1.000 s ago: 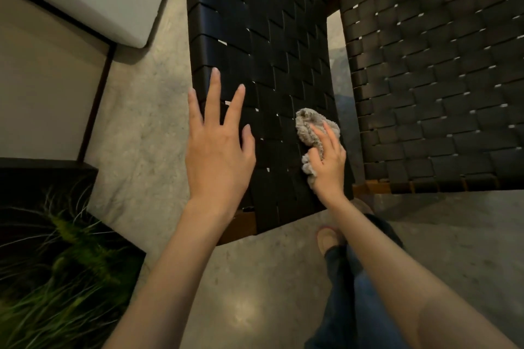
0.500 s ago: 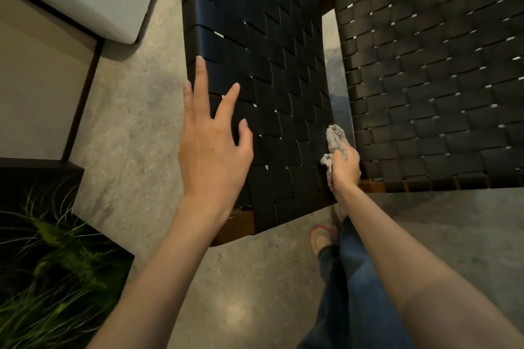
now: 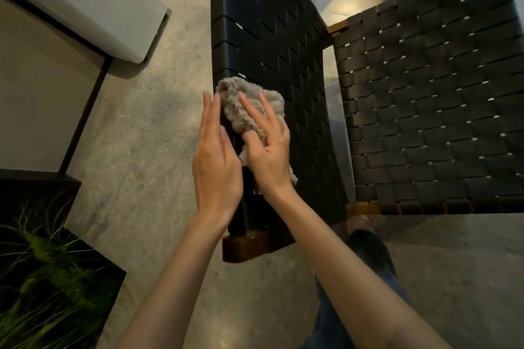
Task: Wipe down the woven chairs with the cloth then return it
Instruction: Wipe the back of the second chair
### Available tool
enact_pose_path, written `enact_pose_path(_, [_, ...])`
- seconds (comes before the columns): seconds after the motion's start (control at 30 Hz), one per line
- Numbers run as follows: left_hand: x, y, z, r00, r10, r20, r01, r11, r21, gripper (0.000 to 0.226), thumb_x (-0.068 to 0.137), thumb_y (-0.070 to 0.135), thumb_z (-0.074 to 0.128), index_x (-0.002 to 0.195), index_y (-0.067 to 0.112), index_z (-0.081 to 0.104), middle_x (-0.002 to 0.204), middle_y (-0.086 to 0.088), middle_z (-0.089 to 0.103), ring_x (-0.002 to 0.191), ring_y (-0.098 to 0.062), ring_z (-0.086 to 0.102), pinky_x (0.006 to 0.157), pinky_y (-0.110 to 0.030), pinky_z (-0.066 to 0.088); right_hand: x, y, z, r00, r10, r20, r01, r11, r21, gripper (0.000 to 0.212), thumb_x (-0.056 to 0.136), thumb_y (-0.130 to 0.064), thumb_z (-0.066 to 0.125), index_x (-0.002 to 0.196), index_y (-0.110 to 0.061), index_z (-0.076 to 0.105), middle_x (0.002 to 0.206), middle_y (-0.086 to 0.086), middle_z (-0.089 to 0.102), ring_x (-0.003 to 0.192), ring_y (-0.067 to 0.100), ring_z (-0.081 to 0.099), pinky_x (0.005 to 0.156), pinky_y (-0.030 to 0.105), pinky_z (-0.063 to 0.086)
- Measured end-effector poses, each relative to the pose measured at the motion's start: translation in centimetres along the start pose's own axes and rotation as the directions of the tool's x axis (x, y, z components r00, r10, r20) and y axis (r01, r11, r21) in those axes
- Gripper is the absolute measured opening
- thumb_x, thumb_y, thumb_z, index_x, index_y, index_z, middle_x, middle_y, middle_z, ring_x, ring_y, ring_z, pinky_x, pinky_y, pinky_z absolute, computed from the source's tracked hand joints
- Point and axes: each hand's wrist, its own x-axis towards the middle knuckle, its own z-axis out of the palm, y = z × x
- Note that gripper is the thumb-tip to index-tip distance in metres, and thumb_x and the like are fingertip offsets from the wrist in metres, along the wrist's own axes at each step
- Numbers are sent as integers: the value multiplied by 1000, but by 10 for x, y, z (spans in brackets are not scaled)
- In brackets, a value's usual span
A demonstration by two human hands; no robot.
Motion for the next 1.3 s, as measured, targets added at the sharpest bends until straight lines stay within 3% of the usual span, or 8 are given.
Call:
enact_pose_path(0.2, [38,-1,7,996,5,87,-9,999,44,48,104,21,29,150,24,16,159,9,9,141,5,6,104,1,6,24,35,-7,992,-43,-116,31,994,-100,43,87,-33,48,112,-66,37,149,-16,34,137,14,22,91,11,20])
enact_pose_path(0.37, [61,-5,19,989,47,137,-79,970,232,58,102,27,37,152,27,8,159,12,-6,144,-3,-6,114,-20,5,55,103,-40,969,85,-232,-133,971,-197,43,96,-21,48,133,-41,42,150,-11,34,136,16,26,92,16,21])
enact_pose_path(0.63, [81,-7,25,991,69,114,-100,949,301,68,99,21,45,152,24,2,159,11,-7,145,-4,-5,112,-16,1,90,195,-101,824,402,-399,-494,854,-160,45,100,-26,43,144,-20,40,150,3,37,136,25,33,114,36,25])
enact_pose_path(0.8, [81,-9,27,993,76,93,-100,951,293,68,98,20,46,152,24,4,159,12,-4,144,-2,-4,107,-2,-2,86,213,-115,744,496,-448,-597,795,-111,43,100,-26,41,142,-16,43,143,6,45,129,26,43,111,40,32])
enact_pose_path(0.9, [81,-9,27,994,64,87,-86,956,279,66,99,21,44,152,24,5,159,13,-2,144,-1,-4,108,-4,-2,80,189,-99,783,424,-456,-500,864,-55,35,100,-19,42,134,-24,49,137,4,51,127,19,47,110,44,35])
enact_pose_path(1.03, [82,-6,26,997,34,66,-46,979,200,58,101,21,39,152,25,10,159,13,4,144,0,1,109,-3,1,77,122,-63,915,243,-323,-269,963,-38,38,99,-14,44,123,-44,43,142,-2,47,133,12,40,113,44,31])
enact_pose_path(1.2, [91,5,22,1000,-27,13,26,996,83,48,103,18,32,149,22,21,156,8,20,139,7,13,107,0,8,107,17,1,992,-102,-70,97,993,-63,44,89,-22,44,123,-51,43,149,-8,38,136,7,25,101,0,12])
enact_pose_path(1.3, [105,8,19,995,-68,-66,75,991,115,46,104,21,28,149,23,21,155,8,23,138,6,17,101,6,10,132,-11,19,982,-182,-39,179,981,-73,45,88,-22,45,130,-38,51,150,-10,35,136,10,24,110,16,16])
